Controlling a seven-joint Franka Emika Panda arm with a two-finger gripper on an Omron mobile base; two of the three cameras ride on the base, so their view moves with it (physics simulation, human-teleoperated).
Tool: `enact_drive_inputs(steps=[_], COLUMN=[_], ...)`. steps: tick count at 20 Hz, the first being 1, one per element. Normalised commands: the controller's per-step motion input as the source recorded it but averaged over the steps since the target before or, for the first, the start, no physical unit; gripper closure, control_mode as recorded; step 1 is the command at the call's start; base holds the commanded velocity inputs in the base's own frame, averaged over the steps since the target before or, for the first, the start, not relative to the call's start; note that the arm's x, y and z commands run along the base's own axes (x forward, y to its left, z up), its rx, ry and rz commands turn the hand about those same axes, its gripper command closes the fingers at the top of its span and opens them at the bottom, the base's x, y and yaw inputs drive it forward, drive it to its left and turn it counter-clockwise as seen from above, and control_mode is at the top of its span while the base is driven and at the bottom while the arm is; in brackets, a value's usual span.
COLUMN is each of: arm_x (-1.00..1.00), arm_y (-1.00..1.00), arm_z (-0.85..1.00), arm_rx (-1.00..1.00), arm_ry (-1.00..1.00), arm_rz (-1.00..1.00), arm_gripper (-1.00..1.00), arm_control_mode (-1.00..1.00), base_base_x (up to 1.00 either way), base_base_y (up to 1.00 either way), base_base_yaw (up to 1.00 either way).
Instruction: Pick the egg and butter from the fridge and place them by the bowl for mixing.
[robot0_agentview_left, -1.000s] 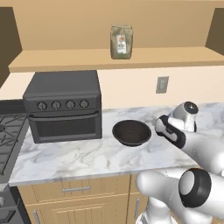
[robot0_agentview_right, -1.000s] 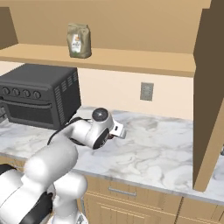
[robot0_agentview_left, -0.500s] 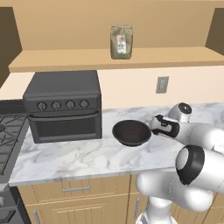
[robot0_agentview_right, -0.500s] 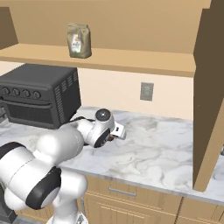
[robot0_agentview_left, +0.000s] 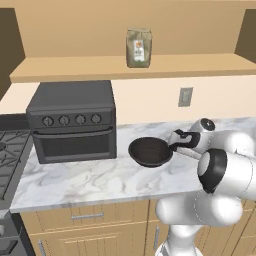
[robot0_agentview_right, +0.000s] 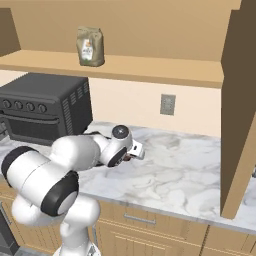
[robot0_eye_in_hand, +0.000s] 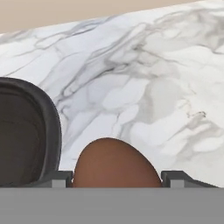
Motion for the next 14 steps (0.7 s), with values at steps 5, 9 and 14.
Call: enact_drive_inputs(steps=[5, 9, 14], arm_x=[0.26, 0.22, 0.12], arm_y=[-0.04, -0.07, -0.14], arm_z=[-0.16, -0.07, 0.0], arm_rx=[0.05, 0.1, 0.1], arm_ry=[0.05, 0.03, 0.02], arm_rz=[0.02, 0.01, 0.0], arm_gripper=[1.0, 1.0, 1.0], arm_control_mode=[-1.0, -1.0, -1.0], base_base_x=[0.0, 0.0, 0.0], base_base_y=[0.0, 0.0, 0.0], base_base_yaw=[0.0, 0.0, 0.0])
